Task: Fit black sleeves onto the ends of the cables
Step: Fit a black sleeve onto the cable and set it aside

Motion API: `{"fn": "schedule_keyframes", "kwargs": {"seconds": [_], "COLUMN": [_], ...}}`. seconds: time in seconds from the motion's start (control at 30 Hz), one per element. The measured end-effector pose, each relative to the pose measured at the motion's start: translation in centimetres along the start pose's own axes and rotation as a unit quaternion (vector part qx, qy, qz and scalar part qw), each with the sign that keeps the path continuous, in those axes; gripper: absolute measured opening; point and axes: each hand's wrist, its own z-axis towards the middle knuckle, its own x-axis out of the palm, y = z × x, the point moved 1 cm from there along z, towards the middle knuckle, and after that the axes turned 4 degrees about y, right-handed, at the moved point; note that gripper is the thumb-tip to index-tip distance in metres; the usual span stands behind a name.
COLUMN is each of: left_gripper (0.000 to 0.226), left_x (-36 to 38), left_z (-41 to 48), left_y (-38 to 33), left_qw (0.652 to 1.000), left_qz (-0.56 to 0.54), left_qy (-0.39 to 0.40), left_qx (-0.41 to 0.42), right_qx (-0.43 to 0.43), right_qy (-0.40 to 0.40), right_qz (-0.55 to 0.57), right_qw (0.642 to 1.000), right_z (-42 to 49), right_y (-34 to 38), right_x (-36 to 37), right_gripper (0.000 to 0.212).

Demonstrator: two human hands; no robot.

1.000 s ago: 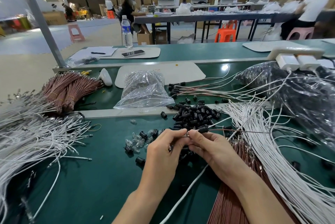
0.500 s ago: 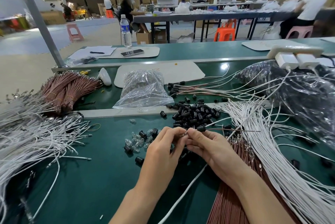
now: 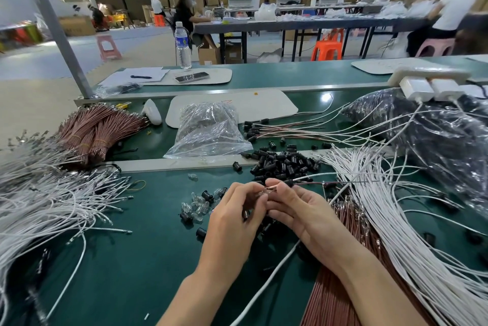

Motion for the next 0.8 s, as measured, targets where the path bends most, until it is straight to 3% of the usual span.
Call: {"fn": "schedule_keyframes", "kwargs": {"seconds": [0.17,0.53,0.8], "left_gripper": [0.018,0.013,0.022], "left_x": [-0.2,0.0,0.1], "left_z": [0.1,0.1,0.1], "left_y": [-0.2,0.1,0.6], "left_qw": [1.000,1.000,0.997], "left_qz": [0.004,-0.026,-0.075], "left_qy": [-0.012,0.000,-0.019], "left_qx": [-0.010,-0.006,-0.024], "right_qx": [-0.029,-0.014,-0.006], "right_qy": [-0.038,0.016,0.030], "right_qz": [0.031,-0.025,-0.042], "right_qw": [0.998,0.999,0.999], "right_z": [0.1,0.0,0.3], "right_y": [0.2,-0.3,-0.8], "right_x": [-0.4,-0.4,-0.8], "right_gripper": [0.029,0.035,0.038]}}
